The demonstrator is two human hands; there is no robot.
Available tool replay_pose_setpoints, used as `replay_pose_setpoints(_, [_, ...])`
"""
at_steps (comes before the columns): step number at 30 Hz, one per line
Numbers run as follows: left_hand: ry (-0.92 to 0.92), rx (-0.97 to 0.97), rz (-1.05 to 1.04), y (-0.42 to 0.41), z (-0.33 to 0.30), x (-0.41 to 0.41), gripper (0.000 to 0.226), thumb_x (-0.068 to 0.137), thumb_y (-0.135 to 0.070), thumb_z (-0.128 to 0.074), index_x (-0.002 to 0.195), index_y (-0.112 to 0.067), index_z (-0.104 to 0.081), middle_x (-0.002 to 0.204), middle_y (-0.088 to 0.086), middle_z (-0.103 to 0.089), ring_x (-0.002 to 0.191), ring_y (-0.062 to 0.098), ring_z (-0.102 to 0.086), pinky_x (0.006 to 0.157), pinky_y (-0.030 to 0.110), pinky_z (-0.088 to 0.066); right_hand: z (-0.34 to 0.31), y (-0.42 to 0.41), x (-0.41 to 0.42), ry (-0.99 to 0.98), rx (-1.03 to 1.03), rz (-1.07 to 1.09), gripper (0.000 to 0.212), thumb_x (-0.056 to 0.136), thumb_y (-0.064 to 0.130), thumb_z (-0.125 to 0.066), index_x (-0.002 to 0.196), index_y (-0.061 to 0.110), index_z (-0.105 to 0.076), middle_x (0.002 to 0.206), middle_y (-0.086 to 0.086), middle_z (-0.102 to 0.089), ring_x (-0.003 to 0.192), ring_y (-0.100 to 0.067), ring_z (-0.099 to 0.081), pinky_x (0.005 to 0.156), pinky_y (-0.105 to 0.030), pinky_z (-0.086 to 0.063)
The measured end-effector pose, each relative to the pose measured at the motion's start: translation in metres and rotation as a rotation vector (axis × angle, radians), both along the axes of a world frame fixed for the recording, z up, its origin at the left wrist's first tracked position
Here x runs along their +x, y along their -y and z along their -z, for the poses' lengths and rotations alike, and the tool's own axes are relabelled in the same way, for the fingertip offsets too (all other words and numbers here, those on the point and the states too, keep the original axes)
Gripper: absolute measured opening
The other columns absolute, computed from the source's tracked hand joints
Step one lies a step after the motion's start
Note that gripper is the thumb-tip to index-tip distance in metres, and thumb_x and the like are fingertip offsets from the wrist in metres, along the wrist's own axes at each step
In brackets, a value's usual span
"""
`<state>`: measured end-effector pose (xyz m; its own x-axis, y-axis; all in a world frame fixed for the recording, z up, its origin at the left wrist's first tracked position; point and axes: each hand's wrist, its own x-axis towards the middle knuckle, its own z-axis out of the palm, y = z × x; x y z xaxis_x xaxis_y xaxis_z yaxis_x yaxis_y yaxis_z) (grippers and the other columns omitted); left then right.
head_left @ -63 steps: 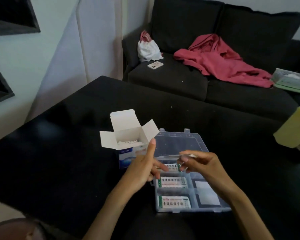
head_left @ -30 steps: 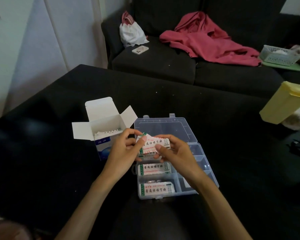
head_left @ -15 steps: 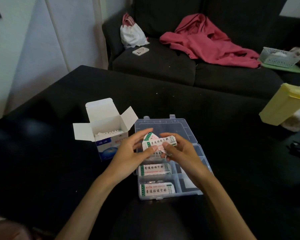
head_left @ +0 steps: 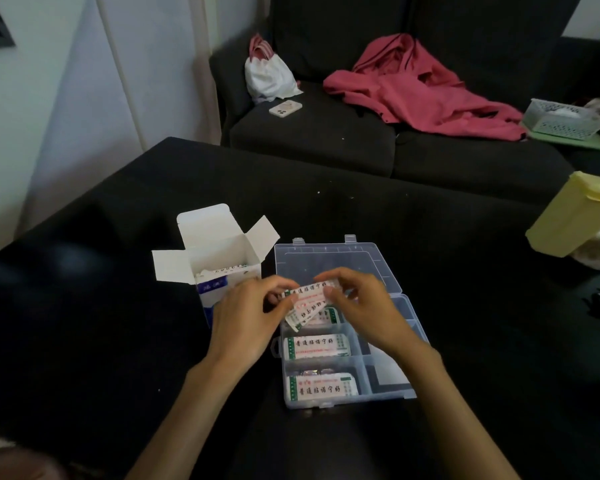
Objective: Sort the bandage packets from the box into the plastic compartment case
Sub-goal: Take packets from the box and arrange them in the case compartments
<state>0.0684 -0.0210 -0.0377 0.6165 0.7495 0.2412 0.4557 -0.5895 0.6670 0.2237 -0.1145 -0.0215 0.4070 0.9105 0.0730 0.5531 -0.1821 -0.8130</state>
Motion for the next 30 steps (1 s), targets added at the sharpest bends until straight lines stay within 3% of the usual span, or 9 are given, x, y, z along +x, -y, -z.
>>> replay_pose_setpoints(5, [-0.003, 0.058, -0.002, -0.002, 0.000, 0.001, 0.024, 0.085, -0.034, -0.065, 0.109, -0.038, -0.067, 0.083, -0.015, -0.065, 0.067, -0.003, -0.056, 0.055, 0.010, -0.042, 0.008, 0.001, 0.003, 0.137, 0.039, 0.003, 0.017, 0.091, 0.015, -0.058, 0.104, 0.021, -0.065, 0.094, 0.018, -0.059, 0.084, 0.018, -0.051, 0.069, 0.000, -0.040])
replay_pose_setpoints(9, [0.081, 0.076, -0.015, -0.002, -0.004, 0.002, 0.024, 0.087, -0.034, -0.063, 0.110, -0.039, -0.067, 0.083, -0.015, -0.066, 0.069, -0.001, -0.058, 0.058, 0.020, -0.051, 0.002, 0.001, 0.005, 0.178, 0.134, 0.035, 0.018, 0.090, 0.016, -0.059, 0.103, 0.026, -0.066, 0.096, 0.021, -0.061, 0.091, 0.008, -0.055, 0.076, -0.003, -0.041])
replay_pose_setpoints(14, [-0.077, 0.072, 0.004, -0.005, 0.003, 0.001, 0.023, 0.088, -0.036, -0.062, 0.110, -0.040, -0.066, 0.073, -0.019, -0.058, 0.064, -0.003, -0.055, 0.055, 0.016, -0.045, 0.007, 0.005, 0.007, 0.187, -0.098, -0.016, 0.019, 0.089, 0.016, -0.060, 0.105, 0.027, -0.062, 0.099, 0.015, -0.062, 0.091, 0.002, -0.056, 0.082, -0.019, -0.049])
replay_pose_setpoints(17, [-0.149, 0.038, 0.054, -0.004, 0.006, 0.000, 0.022, 0.090, -0.035, -0.060, 0.111, -0.039, -0.064, 0.087, -0.021, -0.065, 0.064, -0.004, -0.056, 0.061, 0.021, -0.052, 0.011, 0.006, 0.007, 0.196, -0.174, 0.014, 0.021, 0.090, 0.020, -0.060, 0.109, 0.028, -0.058, 0.103, 0.006, -0.064, 0.096, -0.006, -0.058, 0.084, -0.029, -0.052])
replay_pose_setpoints(20, [-0.145, 0.018, 0.051, -0.005, 0.004, 0.000, 0.022, 0.090, -0.035, -0.059, 0.112, -0.037, -0.063, 0.099, -0.018, -0.069, 0.059, -0.002, -0.057, 0.062, 0.019, -0.052, 0.011, 0.004, 0.007, 0.192, -0.178, 0.027, 0.012, 0.091, 0.022, -0.058, 0.102, 0.028, -0.058, 0.102, 0.005, -0.065, 0.095, -0.007, -0.058, 0.078, -0.022, -0.048])
replay_pose_setpoints(23, [-0.135, 0.000, 0.049, -0.005, 0.003, 0.000, 0.018, 0.091, -0.035, -0.057, 0.108, -0.037, -0.063, 0.098, -0.020, -0.069, 0.054, -0.004, -0.059, 0.058, 0.016, -0.050, 0.013, 0.003, 0.008, 0.233, -0.195, 0.018, 0.010, 0.090, 0.022, -0.060, 0.099, 0.026, -0.063, 0.102, 0.005, -0.066, 0.089, -0.005, -0.057, 0.073, -0.017, -0.046])
replay_pose_setpoints(26, [-0.178, 0.024, 0.066, -0.004, 0.004, 0.000, 0.021, 0.092, -0.037, -0.056, 0.111, -0.037, -0.064, 0.100, -0.017, -0.067, 0.065, -0.001, -0.059, 0.063, 0.022, -0.054, 0.012, 0.004, 0.007, 0.383, -0.207, 0.032, 0.011, 0.088, 0.027, -0.062, 0.098, 0.027, -0.067, 0.103, 0.006, -0.063, 0.090, -0.005, -0.052, 0.081, -0.023, -0.046])
replay_pose_setpoints(30, [-0.198, 0.035, 0.059, -0.004, 0.008, 0.001, 0.027, 0.090, -0.035, -0.060, 0.117, -0.037, -0.061, 0.104, -0.015, -0.067, 0.080, 0.002, -0.060, 0.069, 0.027, -0.056, 0.011, 0.004, 0.007, 0.628, -0.232, 0.060, 0.020, 0.087, 0.042, -0.059, 0.104, 0.034, -0.065, 0.105, 0.009, -0.055, 0.105, -0.009, -0.043, 0.085, -0.025, -0.026])
